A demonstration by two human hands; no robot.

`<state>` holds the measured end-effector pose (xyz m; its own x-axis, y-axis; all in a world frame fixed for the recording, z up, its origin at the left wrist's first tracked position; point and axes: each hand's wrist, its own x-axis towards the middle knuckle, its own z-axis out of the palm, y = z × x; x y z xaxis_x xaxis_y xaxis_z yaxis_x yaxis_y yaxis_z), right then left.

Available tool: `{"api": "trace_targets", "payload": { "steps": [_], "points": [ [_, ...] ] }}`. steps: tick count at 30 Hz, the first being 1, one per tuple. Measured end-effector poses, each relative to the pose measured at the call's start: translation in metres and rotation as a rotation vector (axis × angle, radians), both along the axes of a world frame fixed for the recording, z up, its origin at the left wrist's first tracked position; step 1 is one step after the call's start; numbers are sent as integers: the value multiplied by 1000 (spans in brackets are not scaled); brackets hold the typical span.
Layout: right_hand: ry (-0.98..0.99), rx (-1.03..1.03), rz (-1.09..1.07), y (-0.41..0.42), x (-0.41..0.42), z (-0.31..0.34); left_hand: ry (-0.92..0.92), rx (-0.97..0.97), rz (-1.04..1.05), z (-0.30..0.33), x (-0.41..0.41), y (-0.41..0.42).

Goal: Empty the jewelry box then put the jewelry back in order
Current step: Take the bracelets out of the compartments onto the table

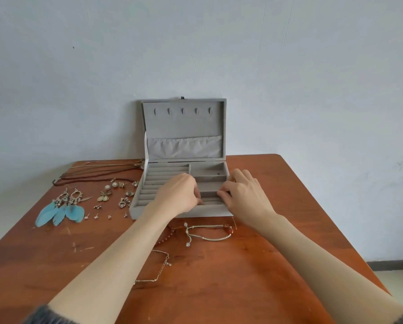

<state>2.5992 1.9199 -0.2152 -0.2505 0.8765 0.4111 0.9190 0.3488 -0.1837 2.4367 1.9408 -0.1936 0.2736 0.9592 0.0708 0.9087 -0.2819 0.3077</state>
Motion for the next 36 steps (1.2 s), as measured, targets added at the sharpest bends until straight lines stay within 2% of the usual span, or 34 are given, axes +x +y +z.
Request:
{"api": "trace_targets", "payload": {
  "steps": [4, 8, 12, 16, 21, 29, 36],
  "points": [
    [-29, -50, -2, 0, -2, 3, 32, -24, -43, 4, 0, -1],
    [-18, -91, -32, -3, -3, 6, -53, -59, -98, 8, -7, -7],
    [98, -183, -57, -8, -7, 7, -228, -56, -67, 14, -6, -17],
    [312, -333, -46, -10, -6, 11, -441, -57, -56, 28, -3, -26],
    [290, -320, -43, -15, -2, 15, -695, -95, 15, 37, -5, -32],
    [518, -390, 103, -25, -13, 27, -850, -163, -27, 49, -10, -38],
    [752, -436, 235, -32, -19, 32, -852, -113, -28, 52, -9, -40]
  ]
}}
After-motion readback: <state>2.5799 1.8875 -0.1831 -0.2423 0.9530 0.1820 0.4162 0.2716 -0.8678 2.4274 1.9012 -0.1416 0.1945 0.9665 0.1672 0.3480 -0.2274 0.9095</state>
